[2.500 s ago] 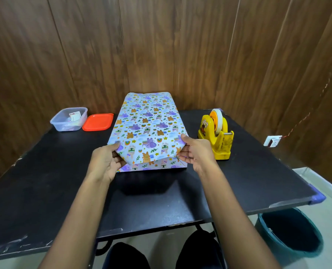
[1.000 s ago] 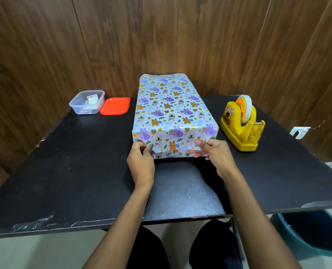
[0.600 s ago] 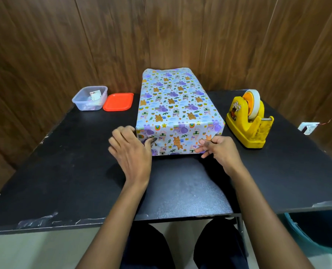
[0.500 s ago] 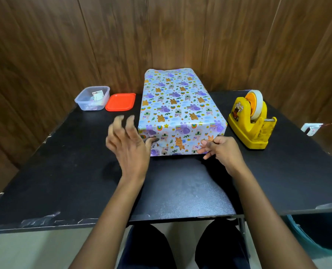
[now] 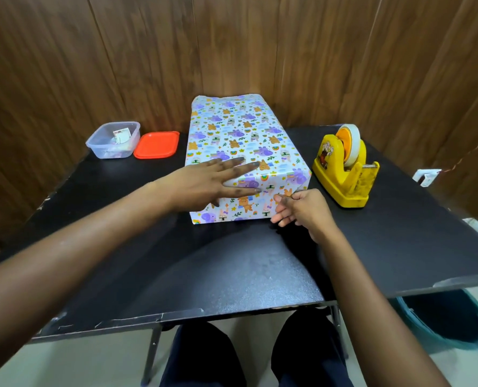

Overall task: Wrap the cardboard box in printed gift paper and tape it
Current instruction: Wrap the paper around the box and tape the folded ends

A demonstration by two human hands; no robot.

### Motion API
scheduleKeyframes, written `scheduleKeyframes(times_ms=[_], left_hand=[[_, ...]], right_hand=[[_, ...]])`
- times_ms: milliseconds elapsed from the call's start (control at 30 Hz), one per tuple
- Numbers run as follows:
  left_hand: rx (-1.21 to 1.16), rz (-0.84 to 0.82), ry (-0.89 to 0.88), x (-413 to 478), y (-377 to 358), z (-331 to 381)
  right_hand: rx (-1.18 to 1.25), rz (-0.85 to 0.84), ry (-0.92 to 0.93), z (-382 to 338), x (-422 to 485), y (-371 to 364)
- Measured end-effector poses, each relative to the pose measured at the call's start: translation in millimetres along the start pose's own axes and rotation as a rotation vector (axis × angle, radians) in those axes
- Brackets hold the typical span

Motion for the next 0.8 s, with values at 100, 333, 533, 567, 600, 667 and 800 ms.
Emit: scheduleKeyframes(times_ms=[100,333,533,567,600,667,800], left_hand=[[-0.038,0.03,-0.02,-0.2,2.4,0.9],[-0.052,0.068,-0.001,0.9,4.5,1.2],[-0.022,0.09,0.007,0.2,6.9,4.1],[-0.004,0.096,0.01,0.9,8.8,5.4],[0.006,0.101,0.014,0.9,10.6,5.8],[-0.017,0.108,0.006,1.2,11.9,5.2],[-0.039,0.1,0.0,0.5,6.3,4.0]], right_hand=[[-0.106,0.017,-0.072,5.4,3.3,5.6],[-0.323,0.04,-0.096,13.4,7.1,19.9],[-0.116,0.324,0.145,-13.1,-5.6,78.4],[-0.195,0.511,0.196,-20.4,-7.7,100.0],[-0.303,0.679,0.231,-27.5,-9.5,119.1],[-0.554,0.842,0.159,-34.9,-3.7,144.7],[-0.569,0.478,-0.225,-9.0,39.6,160.1]])
Point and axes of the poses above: each hand's wrist, its own x-axis towards the middle knuckle, its own y-axis out of the back of the hand, z = x × y, the point moved 6 cm from there along x, towards the middle knuckle, and after that the axes turned 14 degrees about -x, right-handed, at the moved point
